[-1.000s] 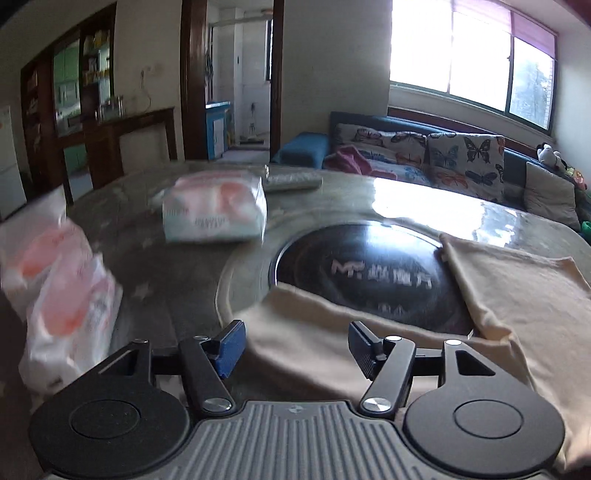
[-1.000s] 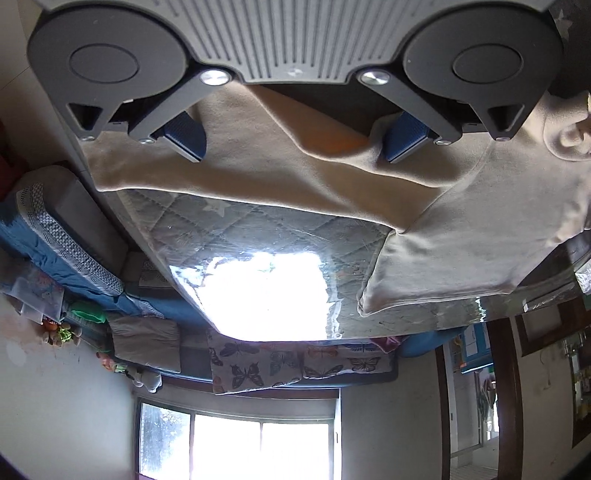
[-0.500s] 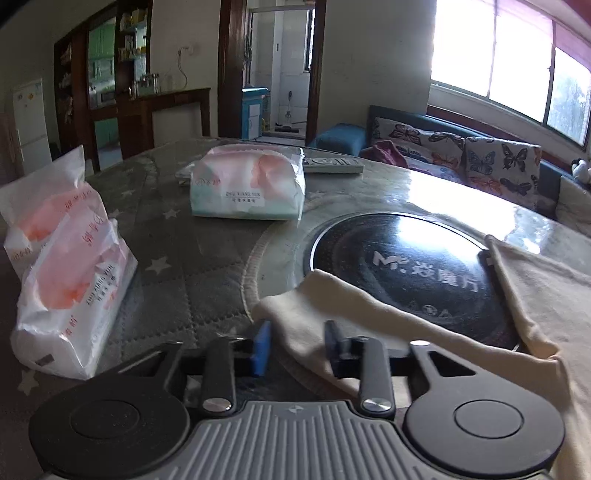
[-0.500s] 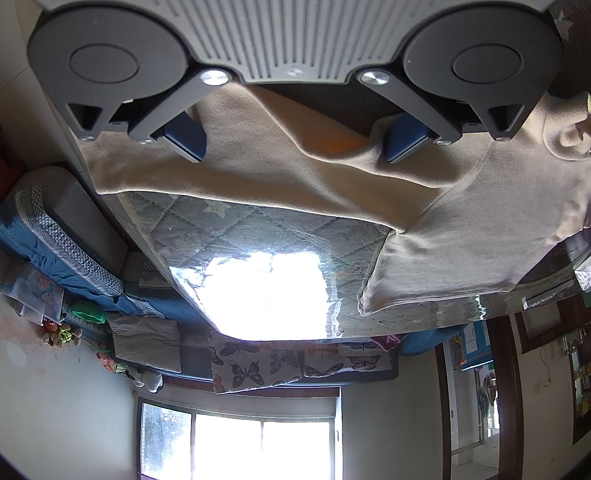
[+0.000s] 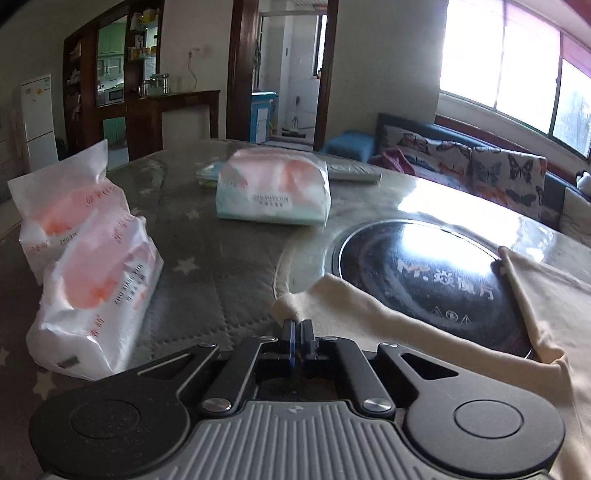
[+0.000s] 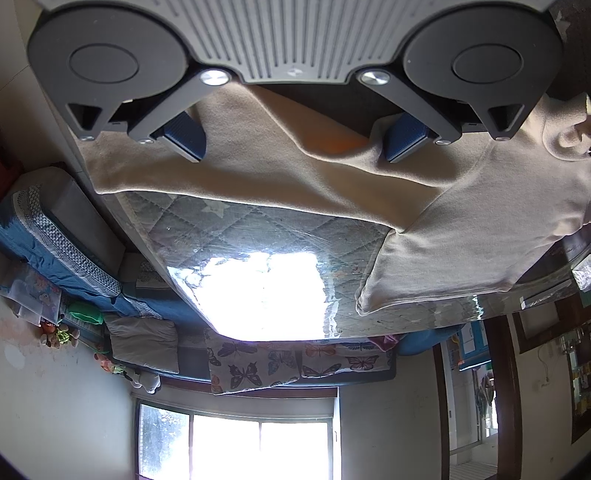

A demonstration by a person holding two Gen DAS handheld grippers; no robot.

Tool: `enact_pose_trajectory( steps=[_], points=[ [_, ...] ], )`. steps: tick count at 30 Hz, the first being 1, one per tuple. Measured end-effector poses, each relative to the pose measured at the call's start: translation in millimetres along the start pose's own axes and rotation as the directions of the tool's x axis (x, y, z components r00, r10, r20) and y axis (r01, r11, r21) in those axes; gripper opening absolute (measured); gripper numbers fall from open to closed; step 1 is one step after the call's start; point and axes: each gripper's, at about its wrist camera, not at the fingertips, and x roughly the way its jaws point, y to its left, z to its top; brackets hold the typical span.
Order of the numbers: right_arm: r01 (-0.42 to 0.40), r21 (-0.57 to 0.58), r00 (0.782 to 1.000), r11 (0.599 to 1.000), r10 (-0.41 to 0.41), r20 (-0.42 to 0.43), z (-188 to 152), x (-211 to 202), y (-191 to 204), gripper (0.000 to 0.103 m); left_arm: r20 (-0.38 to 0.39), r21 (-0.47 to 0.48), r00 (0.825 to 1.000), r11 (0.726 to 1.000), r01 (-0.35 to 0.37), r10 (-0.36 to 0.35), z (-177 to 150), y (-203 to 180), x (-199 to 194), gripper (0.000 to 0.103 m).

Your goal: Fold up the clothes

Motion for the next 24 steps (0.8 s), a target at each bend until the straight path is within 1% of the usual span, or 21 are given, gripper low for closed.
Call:
enact_pose_trajectory(
  steps=[2, 4, 7, 10, 11, 12, 13, 15, 16, 17, 18, 19, 20, 21, 22, 23, 24],
  points=[
    [0.004, -0.006, 1.0, 1.0, -0.004, 0.01, 1, -8, 0, 0.103, -0.005, 0.01, 1.0, 1.0, 0.013, -0.013, 3, -1, -1, 0.006],
    [-0.009, 0.011, 1.0, 1.0, 0.009, 0.02, 1, -20, -4, 0.103, -0.004, 0.025, 1.0, 0.999, 0.021, -0.02, 7, -1, -4, 0.007],
    [-0.016, 0.082, 1.0, 0.996, 0.015, 0.024, 1, -38, -21, 0.103, 0.002, 0.044, 0.999, 0.998, 0.033, -0.033, 12, -5, -9, 0.013],
    [0.033, 0.102, 0.999, 0.994, -0.035, 0.025, 0, -47, -34, 0.102, 0.022, 0.075, 0.997, 0.995, 0.069, -0.071, 17, -15, -17, 0.016],
    [0.066, 0.108, 0.997, 0.992, -0.068, 0.018, -1, -48, -41, 0.099, 0.028, 0.084, 0.996, 0.993, 0.083, -0.086, 19, -19, -20, 0.018],
    [0.105, 0.114, 0.994, 0.988, -0.106, 0.008, -2, -48, -49, 0.096, 0.029, 0.096, 0.993, 0.99, 0.108, -0.111, 20, -24, -23, 0.019],
    [0.124, 0.122, 0.992, 0.985, -0.125, 0.0, -2, -48, -56, 0.092, 0.029, 0.11, 0.99, 0.985, 0.133, -0.137, 21, -31, -26, 0.019],
    [0.142, 0.14, 0.99, 0.98, -0.141, -0.014, -2, -43, -67, 0.087, 0.014, 0.155, 0.977, 0.966, 0.208, -0.212, 21, -49, -32, 0.019],
    [0.151, 0.148, 0.989, 0.977, -0.149, -0.024, -1, -39, -73, 0.082, -0.002, 0.187, 0.966, 0.948, 0.256, -0.26, 19, -61, -36, 0.019],
    [0.16, 0.157, 0.987, 0.975, -0.156, -0.033, -1, -34, -80, 0.08, -0.015, 0.214, 0.955, 0.932, 0.293, -0.297, 17, -73, -40, 0.019],
    [0.165, 0.157, 0.986, 0.974, -0.161, -0.04, 0, -30, -84, 0.078, -0.034, 0.245, 0.939, 0.908, 0.341, -0.343, 14, -87, -43, 0.019],
    [0.17, 0.154, 0.985, 0.973, -0.164, -0.046, 1, -25, -87, 0.069, -0.06, 0.27, 0.919, 0.88, 0.391, -0.39, 10, -101, -46, 0.019],
    [0.172, 0.155, 0.985, 0.973, -0.165, -0.053, 3, -20, -89, 0.063, -0.085, 0.288, 0.897, 0.851, 0.44, -0.435, 6, -115, -49, 0.019],
    [0.173, 0.157, 0.984, 0.972, -0.165, -0.059, 5, -16, -91, 0.062, -0.111, 0.305, 0.872, 0.818, 0.487, -0.477, 2, -128, -52, 0.019],
    [0.176, 0.152, 0.984, 0.973, -0.168, -0.062, 6, -12, -92, 0.056, -0.142, 0.321, 0.845, 0.783, 0.533, -0.516, -2, -142, -54, 0.019],
    [0.179, 0.145, 0.983, 0.973, -0.172, -0.063, 8, -9, -92, 0.05, -0.17, 0.334, 0.82, 0.751, 0.57, -0.547, -6, -156, -56, 0.019],
    [0.183, 0.139, 0.982, 0.973, -0.175, -0.065, 9, -6, -92, 0.047, -0.199, 0.348, 0.795, 0.718, 0.603, -0.572, -10, -170, -58, 0.019]
  ],
)
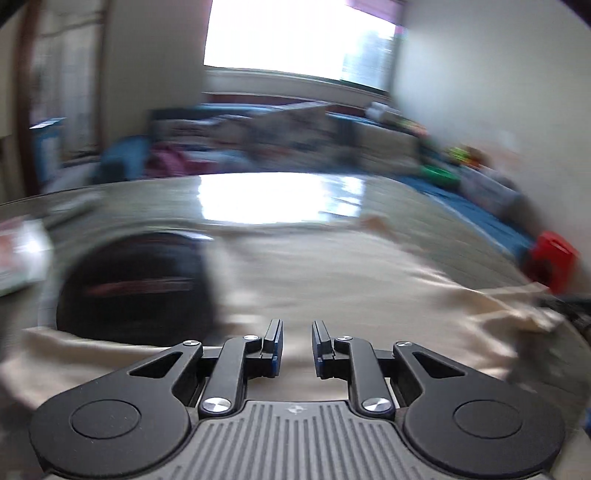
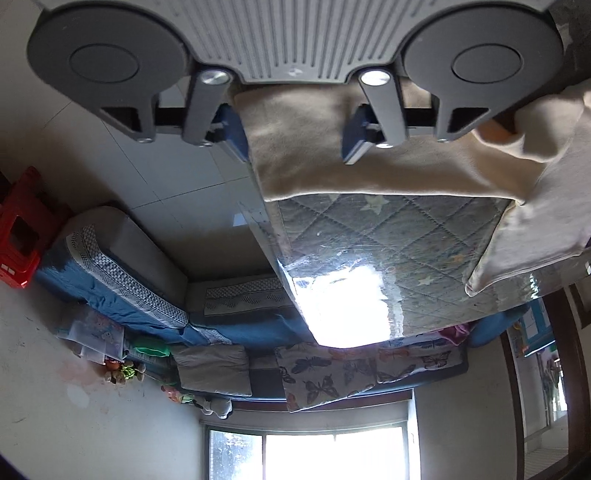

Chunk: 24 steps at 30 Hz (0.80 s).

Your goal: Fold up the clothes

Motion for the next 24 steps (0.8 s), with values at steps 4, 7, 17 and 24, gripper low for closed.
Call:
enact_pose_trajectory(
  steps=[4, 7, 17, 24],
  points=[
    [0.016, -0.031, 1.0, 0.999, -0.016, 0.006, 6, 4, 4, 0.019, -0.052, 0.105, 0.986, 0.981, 0.163, -0.158, 6, -49, 27, 0.019],
    [0.031, -0.068, 0.999, 0.997, -0.029, 0.024, 11, 5, 9, 0.008, -0.097, 0.2, 0.969, 0.95, 0.241, -0.225, 5, -86, 47, 0.019],
    [0.132, -0.245, 0.988, 0.961, -0.108, 0.107, 40, 20, 34, 0.006, -0.211, 0.324, 0.918, 0.862, 0.389, -0.335, -18, -145, 71, 0.019],
    [0.135, -0.216, 0.99, 0.967, -0.124, 0.065, 39, 39, 34, 0.011, -0.218, 0.374, 0.909, 0.83, 0.414, -0.355, -16, -155, 68, 0.023]
  ],
)
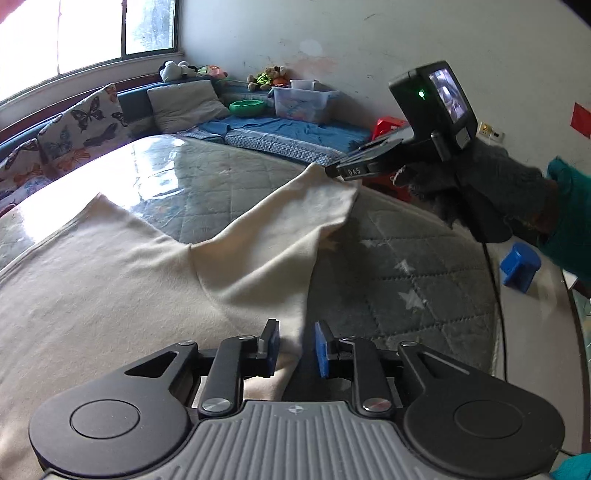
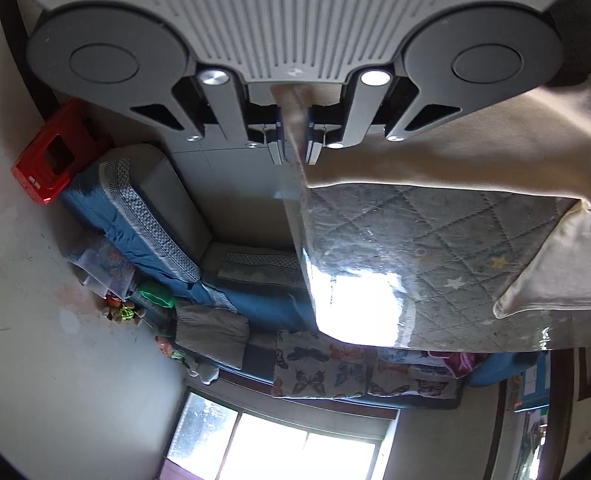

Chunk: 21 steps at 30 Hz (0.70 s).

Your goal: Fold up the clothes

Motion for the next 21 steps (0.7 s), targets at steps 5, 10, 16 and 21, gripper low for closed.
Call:
enact_pose_trajectory(
  steps=[5, 10, 16, 21],
  points=[
    [-0.087, 0.043, 0.995, 0.995, 0.085, 0.045, 2, -29, -3, 0.031, 0.037, 0.003, 0.999, 1.0, -0.011, 0.011, 19, 3, 9, 0.023],
    [-0.215, 0.104, 0.977, 0.971, 0.213, 0.029, -6, -43, 1, 0.045, 0.01, -0.021, 1.0, 1.0, 0.003, -0.003, 28, 5, 36, 0.025],
    [-0.12, 0.087, 0.992, 0.989, 0.123, -0.036, -26, -26, -1, 0.045, -0.002, 0.014, 0.995, 0.995, 0.103, -0.103, 24, -12, 41, 0.028],
    [-0.065, 0.187, 0.996, 0.98, 0.074, -0.045, -30, -26, -24, 0.045, 0.009, 0.061, 0.989, 0.987, 0.148, -0.149, 18, -23, 27, 0.028]
  ],
)
